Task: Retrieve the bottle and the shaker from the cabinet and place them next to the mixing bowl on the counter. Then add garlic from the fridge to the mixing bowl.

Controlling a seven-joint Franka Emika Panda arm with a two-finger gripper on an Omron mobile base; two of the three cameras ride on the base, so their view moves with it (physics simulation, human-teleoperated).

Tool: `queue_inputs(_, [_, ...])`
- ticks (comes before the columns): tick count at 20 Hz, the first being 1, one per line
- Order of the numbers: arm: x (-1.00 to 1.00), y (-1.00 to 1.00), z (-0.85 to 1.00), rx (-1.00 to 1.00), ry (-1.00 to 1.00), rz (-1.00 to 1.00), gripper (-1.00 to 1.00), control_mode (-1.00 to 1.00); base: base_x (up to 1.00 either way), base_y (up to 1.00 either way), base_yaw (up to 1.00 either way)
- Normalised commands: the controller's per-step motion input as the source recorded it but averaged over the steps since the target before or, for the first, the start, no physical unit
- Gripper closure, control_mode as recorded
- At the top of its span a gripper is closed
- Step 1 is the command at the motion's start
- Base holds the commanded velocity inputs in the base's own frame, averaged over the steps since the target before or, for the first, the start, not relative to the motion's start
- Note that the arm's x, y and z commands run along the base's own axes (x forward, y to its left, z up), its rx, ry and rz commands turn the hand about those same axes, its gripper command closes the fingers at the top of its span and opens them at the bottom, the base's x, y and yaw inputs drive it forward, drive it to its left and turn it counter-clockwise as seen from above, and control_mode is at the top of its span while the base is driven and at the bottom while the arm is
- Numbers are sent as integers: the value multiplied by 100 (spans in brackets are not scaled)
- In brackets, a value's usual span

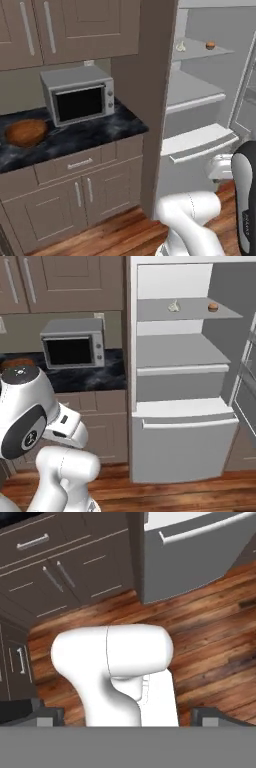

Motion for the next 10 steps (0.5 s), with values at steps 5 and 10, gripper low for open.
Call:
queue_inputs(5, [0,0,0,0,0,0,-100,100,-15,-11,-85])
queue_inputs(10, [0,0,0,0,0,0,-100,100,-12,-7,-87])
